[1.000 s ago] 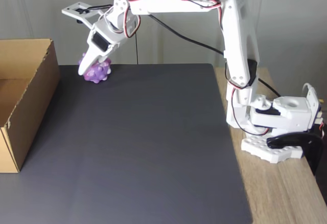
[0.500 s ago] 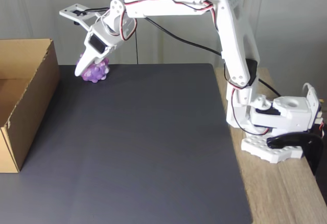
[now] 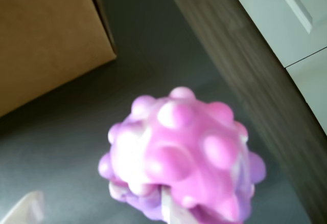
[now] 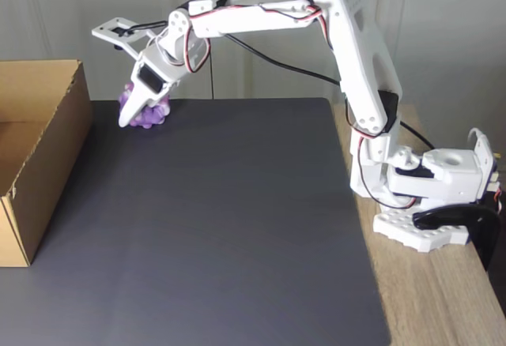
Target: Grasp a ball and put it in the box.
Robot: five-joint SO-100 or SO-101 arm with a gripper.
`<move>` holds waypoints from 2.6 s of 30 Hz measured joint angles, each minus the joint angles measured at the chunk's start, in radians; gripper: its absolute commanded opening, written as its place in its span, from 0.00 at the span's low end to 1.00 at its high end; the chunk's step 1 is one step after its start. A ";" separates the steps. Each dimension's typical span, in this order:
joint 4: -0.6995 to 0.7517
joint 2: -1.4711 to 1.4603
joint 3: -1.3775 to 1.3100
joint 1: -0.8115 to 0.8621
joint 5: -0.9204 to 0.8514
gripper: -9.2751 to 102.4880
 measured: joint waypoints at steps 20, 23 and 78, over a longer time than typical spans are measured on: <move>-0.003 -0.037 -0.028 0.000 0.028 0.08; -0.002 -0.038 -0.028 -0.005 0.032 0.08; 0.239 0.440 0.014 -0.086 0.040 0.08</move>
